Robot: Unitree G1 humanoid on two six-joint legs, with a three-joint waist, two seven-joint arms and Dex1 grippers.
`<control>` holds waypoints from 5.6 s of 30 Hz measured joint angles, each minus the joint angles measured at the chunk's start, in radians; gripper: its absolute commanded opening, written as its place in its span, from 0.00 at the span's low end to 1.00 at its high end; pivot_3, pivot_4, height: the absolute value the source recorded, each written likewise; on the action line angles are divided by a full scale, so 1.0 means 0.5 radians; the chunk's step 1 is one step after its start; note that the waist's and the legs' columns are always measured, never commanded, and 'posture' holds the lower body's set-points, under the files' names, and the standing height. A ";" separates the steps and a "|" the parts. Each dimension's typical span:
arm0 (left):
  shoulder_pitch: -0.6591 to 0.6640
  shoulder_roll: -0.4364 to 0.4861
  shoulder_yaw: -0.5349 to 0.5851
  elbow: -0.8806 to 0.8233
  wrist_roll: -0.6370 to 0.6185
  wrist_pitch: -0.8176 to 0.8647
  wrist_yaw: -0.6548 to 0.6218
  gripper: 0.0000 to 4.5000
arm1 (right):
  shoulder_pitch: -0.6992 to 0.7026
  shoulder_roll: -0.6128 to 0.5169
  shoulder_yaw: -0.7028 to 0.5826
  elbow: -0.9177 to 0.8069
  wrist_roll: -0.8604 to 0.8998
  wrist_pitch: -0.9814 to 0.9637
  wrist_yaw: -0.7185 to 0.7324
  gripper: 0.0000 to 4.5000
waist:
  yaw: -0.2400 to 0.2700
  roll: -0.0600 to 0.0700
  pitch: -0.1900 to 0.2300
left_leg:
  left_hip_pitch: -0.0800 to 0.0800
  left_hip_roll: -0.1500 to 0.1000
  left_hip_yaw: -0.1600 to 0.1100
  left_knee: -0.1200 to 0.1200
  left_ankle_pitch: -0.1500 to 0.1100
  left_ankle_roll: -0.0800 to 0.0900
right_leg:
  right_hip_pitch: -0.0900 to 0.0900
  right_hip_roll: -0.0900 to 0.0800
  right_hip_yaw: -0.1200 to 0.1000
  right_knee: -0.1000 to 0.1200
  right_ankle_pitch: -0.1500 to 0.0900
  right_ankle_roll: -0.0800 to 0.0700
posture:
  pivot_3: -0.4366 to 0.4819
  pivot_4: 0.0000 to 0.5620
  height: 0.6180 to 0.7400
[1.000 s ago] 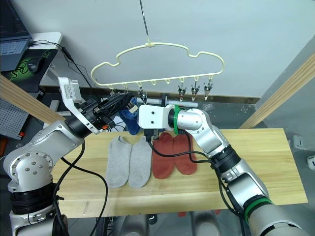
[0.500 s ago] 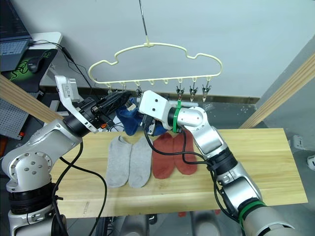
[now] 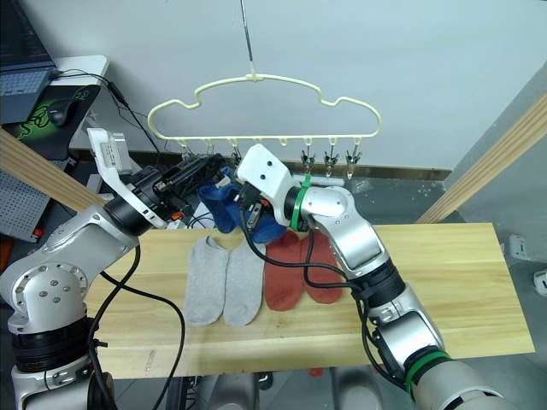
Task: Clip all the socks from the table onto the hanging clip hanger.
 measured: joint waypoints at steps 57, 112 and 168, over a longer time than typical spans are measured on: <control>0.616 -0.033 -0.123 -0.506 0.709 -0.504 0.021 0.80 | 0.796 -1.093 -0.785 -1.295 0.790 0.678 0.184 0.71 | 0.044 -0.007 -0.021 | -0.001 -0.005 0.000 0.001 -0.001 0.003 | 0.002 0.008 -0.001 0.000 0.000 0.000 | 0.36 0.52 1.00; 0.249 -0.988 -0.737 0.190 1.788 -1.314 0.381 0.53 | 0.955 -1.485 -0.991 -1.524 1.332 0.834 -0.202 0.72 | -0.033 -0.008 -0.027 | 0.000 -0.004 0.002 0.004 -0.001 0.006 | 0.004 0.016 0.005 -0.001 0.002 0.002 | 0.21 0.62 1.00; 0.076 -0.955 -0.659 0.223 1.800 -1.184 0.422 0.11 | 0.991 -1.488 -0.934 -1.521 1.323 0.770 -0.208 0.72 | -0.032 -0.008 -0.027 | 0.000 -0.004 0.003 0.003 0.000 0.005 | 0.004 0.016 0.005 -0.002 0.001 0.002 | 0.22 0.60 1.00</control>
